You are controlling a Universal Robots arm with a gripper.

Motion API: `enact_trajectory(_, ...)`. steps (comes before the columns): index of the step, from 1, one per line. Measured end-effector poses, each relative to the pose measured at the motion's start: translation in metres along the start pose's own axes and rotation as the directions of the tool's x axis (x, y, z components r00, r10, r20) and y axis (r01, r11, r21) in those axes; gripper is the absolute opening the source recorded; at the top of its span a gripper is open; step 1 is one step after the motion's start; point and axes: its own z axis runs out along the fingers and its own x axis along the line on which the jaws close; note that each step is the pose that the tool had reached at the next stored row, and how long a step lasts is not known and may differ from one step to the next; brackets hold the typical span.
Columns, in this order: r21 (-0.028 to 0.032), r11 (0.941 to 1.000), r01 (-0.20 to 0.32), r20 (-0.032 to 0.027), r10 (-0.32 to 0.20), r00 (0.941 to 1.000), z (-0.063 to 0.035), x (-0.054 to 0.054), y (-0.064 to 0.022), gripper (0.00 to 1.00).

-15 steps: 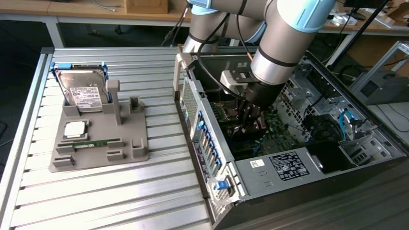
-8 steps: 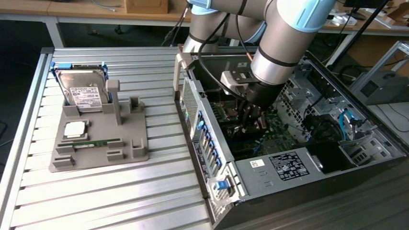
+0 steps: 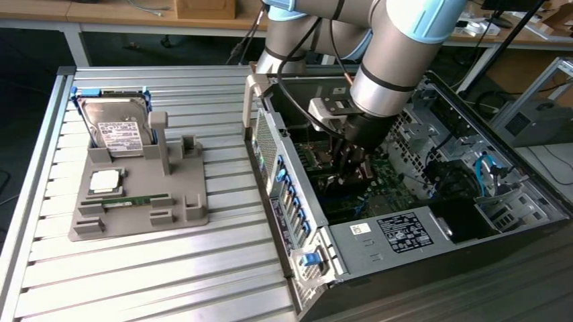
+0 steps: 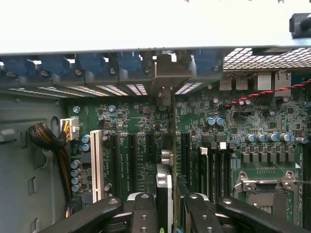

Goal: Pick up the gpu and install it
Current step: 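Insert the gpu into the slot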

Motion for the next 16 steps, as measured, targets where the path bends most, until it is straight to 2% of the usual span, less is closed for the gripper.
enact_trajectory(16,0.0000,1.0000,0.000,-0.0019,0.000,1.0000,0.0018,-0.0005,0.0000,0.27)
